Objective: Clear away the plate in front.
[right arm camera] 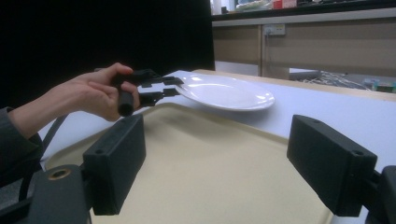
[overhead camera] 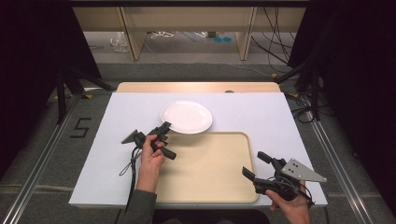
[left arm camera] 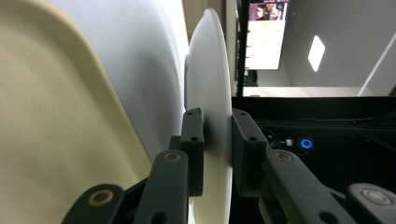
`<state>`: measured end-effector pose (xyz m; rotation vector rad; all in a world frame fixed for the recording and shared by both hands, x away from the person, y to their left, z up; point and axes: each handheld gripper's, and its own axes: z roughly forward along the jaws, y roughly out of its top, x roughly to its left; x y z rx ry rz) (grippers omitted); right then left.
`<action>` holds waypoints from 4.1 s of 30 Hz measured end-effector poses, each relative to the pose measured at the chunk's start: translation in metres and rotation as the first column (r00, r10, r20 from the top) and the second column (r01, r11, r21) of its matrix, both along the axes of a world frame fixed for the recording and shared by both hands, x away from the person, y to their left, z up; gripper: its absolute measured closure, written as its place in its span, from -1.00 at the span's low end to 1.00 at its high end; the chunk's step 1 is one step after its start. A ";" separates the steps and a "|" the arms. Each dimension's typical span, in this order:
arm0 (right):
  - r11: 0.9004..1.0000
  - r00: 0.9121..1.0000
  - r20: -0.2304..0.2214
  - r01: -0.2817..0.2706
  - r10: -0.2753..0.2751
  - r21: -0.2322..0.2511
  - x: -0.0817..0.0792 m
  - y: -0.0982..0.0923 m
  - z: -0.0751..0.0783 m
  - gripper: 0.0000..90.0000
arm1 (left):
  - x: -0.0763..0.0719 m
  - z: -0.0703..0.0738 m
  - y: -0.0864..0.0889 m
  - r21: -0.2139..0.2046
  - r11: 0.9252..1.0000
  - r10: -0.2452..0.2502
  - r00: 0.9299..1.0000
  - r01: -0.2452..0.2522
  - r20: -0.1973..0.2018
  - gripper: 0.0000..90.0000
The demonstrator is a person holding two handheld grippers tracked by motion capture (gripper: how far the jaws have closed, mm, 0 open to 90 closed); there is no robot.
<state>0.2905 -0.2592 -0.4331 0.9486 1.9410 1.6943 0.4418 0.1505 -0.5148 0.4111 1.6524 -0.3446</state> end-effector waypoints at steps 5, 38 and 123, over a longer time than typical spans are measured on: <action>1.000 1.000 0.006 0.002 -0.002 -0.003 0.000 0.000 0.000 -0.55 | -0.017 0.000 0.002 -0.057 0.998 0.013 1.000 -0.012 0.019 0.71; 1.000 1.000 0.012 -0.005 0.005 -0.001 0.001 0.000 0.000 -0.55 | -0.108 -0.004 0.002 -0.096 0.993 -0.061 0.994 0.070 0.096 0.66; 1.000 1.000 -0.006 0.000 0.000 -0.007 0.002 0.001 -0.002 -0.55 | -0.170 0.019 -0.037 0.596 0.785 -0.210 0.978 0.167 0.003 -0.15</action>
